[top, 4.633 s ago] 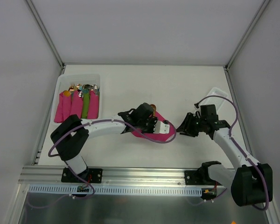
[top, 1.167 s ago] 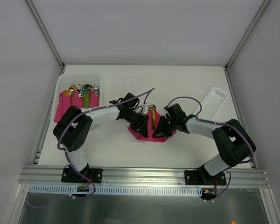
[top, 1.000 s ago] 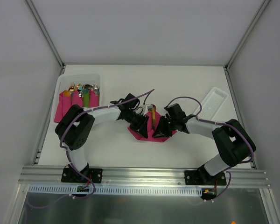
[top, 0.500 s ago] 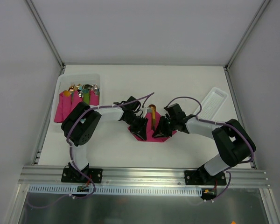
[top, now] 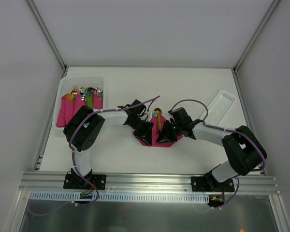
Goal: Place the utensils on the paper napkin and roll it up
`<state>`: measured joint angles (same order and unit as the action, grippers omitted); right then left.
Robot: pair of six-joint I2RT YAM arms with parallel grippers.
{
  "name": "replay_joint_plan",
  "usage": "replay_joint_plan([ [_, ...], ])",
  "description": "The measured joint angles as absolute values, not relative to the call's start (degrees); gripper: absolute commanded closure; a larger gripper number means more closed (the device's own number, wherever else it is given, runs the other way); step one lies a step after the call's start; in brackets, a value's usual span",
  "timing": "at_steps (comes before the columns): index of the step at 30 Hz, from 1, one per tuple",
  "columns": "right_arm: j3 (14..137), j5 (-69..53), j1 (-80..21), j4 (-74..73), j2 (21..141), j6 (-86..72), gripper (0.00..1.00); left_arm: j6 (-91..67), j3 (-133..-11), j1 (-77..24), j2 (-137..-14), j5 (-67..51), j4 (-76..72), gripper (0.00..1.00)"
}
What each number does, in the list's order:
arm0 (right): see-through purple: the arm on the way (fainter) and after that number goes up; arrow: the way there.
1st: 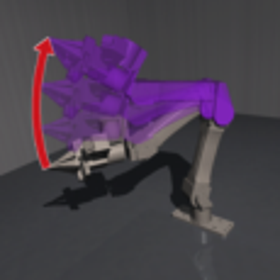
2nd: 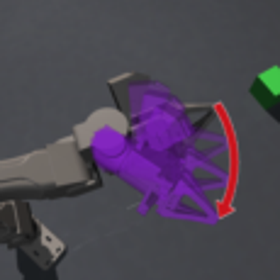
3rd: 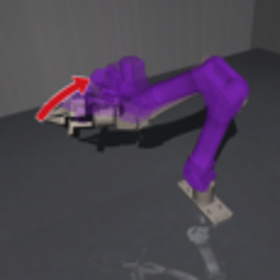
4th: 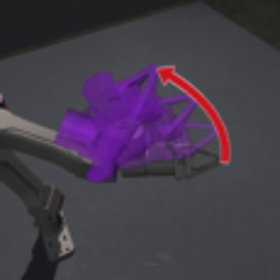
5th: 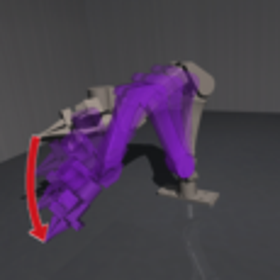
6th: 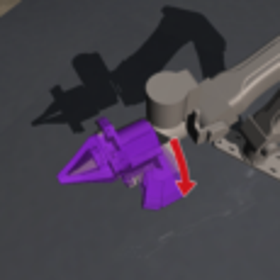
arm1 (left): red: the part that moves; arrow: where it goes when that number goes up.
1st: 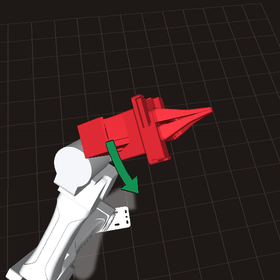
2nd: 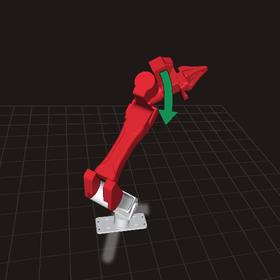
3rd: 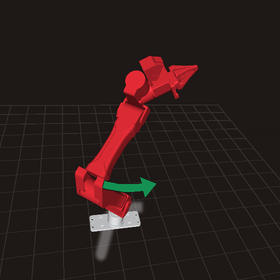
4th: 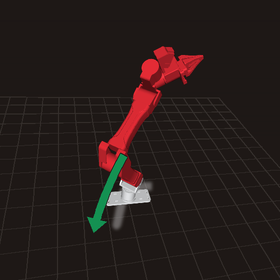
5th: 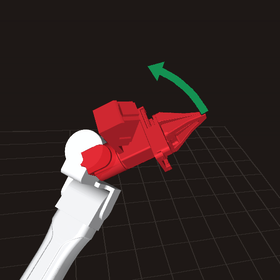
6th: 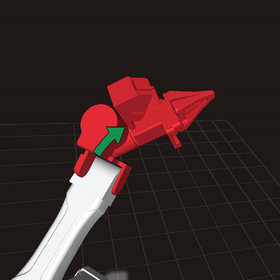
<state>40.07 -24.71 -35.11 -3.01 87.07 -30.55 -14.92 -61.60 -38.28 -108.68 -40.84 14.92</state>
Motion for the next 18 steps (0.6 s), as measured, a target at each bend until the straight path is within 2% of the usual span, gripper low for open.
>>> replay_joint_plan([
  [11,38.9,-24.7,-35.5,-1.4,87.9,-30.6,0.78,-14.8,-62.0,-38.3,-108.4,-41.1,15.2,0.61],
  [15,38.5,-25.0,-35.5,-0.9,89.0,-30.8,0.78,-14.1,-62.0,-38.1,-105.3,-39.8,15.7,0.53],
  [18,38.5,-25.0,-35.6,0.1,89.6,-30.9,0.78,-13.7,-61.9,-37.0,-98.2,-36.8,16.6,0.46],
])
